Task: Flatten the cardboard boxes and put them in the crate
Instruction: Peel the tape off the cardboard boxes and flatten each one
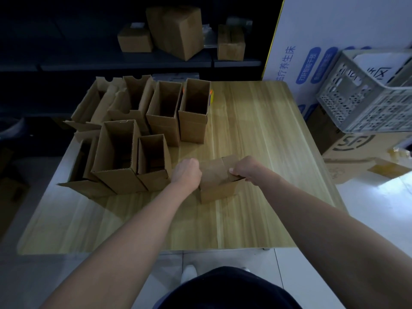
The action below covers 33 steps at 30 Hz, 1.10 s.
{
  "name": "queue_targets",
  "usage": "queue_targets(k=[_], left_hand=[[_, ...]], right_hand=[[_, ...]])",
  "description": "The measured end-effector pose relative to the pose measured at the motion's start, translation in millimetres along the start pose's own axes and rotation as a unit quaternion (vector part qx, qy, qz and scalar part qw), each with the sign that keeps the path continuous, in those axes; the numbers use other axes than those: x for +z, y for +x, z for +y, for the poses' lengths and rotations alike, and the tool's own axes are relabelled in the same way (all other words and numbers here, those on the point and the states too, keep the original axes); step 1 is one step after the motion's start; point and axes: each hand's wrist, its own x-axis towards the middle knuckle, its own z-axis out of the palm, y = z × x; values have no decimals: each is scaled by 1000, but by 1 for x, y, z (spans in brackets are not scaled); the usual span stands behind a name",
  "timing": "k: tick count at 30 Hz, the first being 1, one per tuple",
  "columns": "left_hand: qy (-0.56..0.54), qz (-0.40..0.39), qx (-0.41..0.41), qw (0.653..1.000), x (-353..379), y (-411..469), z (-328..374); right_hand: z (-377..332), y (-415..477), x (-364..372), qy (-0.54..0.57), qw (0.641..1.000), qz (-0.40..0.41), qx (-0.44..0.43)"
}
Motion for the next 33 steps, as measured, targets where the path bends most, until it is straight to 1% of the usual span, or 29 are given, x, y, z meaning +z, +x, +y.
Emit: queue_targets(k=[3, 4, 6, 8, 10, 12, 14, 16, 20, 22, 24, 27, 28, 30, 32, 33], left_hand=[[6, -13, 9, 1000, 0, 0, -1], [5, -16, 15, 1000, 1, 0, -3], [-9, -29, 39, 999, 4, -2, -10], [-28, -40, 64, 997, 6, -5, -17], [-31, -36, 81, 996, 9, -6, -23], [-40, -17, 89, 995, 11, -6, -25], [-68, 20, 80, 994, 12, -5, -24], [-90, 48, 55, 993, 14, -4, -21], [-82, 81, 24, 993, 19, -6, -11], [-85, 85, -1, 993, 18, -7, -6], [-80, 66, -25, 994, 16, -6, -2], [-67, 24, -42, 997, 12, -2, 3], [-62, 14, -44, 997, 10, 0, 4], [-52, -6, -37, 998, 7, 3, 5], [-20, -19, -14, 1000, 6, 3, 5], [4, -16, 7, 1000, 6, 2, 5]], right_hand=[[-2, -4, 3, -61, 998, 34, -3], [-1, -1, 3, -66, 997, 34, -5], [1, 0, 5, -76, 996, 37, -9], [0, 0, 6, -107, 992, 59, -5], [-2, -1, 7, -123, 989, 77, -3], [-3, -2, 7, -143, 987, 78, -5], [-3, 0, 7, -143, 988, 56, -8], [-5, -1, 6, -152, 987, 50, -16], [-6, -6, 6, -171, 983, 58, -21], [-6, -8, 5, -186, 981, 51, -24], [-6, -9, 4, -181, 983, 35, -24], [-6, -10, 4, -193, 980, 43, -25], [-7, -11, 3, -170, 984, 50, -19], [-7, -10, 3, -167, 985, 40, -20], [-6, -10, 5, -169, 984, 52, -18], [-6, -11, 5, -151, 987, 60, -7]])
